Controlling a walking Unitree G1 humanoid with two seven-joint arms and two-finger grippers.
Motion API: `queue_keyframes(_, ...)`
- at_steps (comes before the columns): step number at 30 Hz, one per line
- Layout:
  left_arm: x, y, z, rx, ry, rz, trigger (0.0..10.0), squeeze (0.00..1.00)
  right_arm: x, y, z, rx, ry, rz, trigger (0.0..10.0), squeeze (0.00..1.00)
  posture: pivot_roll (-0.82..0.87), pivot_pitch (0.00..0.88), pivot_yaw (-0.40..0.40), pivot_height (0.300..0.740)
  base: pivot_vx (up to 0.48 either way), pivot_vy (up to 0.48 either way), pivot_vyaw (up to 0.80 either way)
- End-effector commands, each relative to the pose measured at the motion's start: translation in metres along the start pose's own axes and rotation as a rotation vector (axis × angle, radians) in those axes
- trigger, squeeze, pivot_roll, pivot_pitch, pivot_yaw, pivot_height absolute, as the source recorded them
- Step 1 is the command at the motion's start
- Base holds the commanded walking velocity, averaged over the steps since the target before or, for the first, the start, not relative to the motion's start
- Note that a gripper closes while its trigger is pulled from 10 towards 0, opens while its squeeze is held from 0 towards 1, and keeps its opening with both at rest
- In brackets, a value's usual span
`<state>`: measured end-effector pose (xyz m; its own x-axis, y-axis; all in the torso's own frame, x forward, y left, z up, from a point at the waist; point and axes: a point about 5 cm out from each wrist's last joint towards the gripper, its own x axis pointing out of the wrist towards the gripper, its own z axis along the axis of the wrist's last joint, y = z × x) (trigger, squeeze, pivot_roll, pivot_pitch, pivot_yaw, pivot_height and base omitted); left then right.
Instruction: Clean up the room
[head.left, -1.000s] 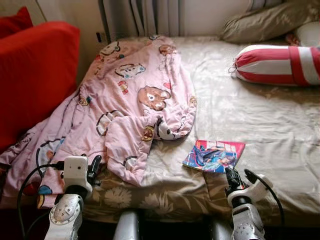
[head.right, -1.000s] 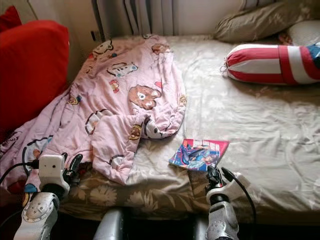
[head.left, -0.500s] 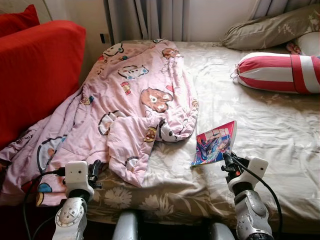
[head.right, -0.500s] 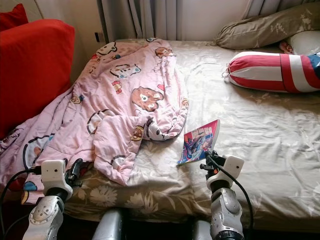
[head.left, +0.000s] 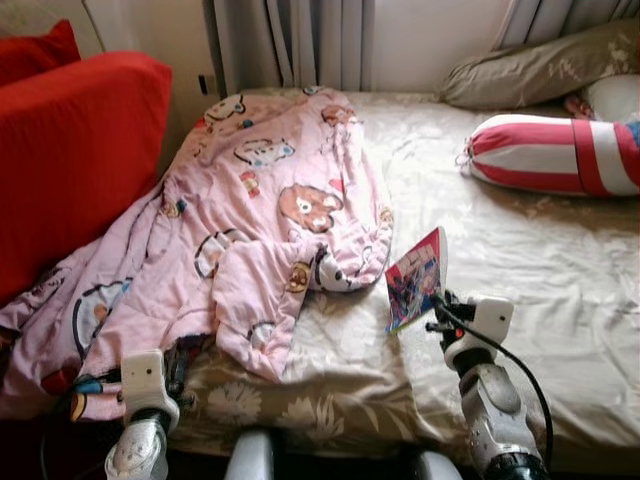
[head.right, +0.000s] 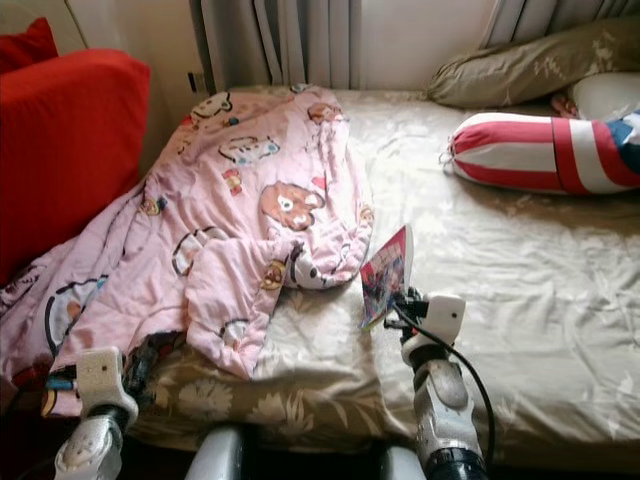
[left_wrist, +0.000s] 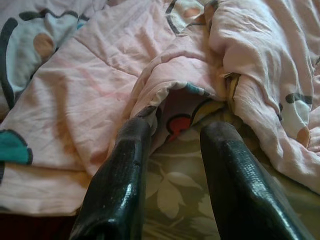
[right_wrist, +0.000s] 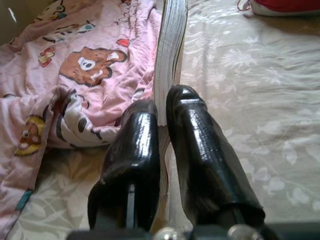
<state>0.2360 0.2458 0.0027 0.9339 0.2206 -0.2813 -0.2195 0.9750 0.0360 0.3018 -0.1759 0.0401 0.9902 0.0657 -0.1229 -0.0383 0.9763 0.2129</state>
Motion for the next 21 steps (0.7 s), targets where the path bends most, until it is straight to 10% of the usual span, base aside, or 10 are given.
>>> queue_keyframes(1, 0.0, 0.003, -0.001, -0.001, 0.001, 0.013, 10.0, 0.0, 0.003, 0.001, 0.009, -0.029, -0.047, 0.011, 10.0, 0.0, 0.1, 0.0, -0.018, 0.669, 0.0, 0.0, 0.0)
queue_keyframes(21, -0.008, -0.003, -0.045, -0.017, 0.216, -0.005, 10.0, 0.0, 0.005, -0.005, 0.002, -0.052, 0.007, 0.004, 10.0, 0.0, 0.1, 0.0, -0.05, 0.74, 0.0, 0.0, 0.0)
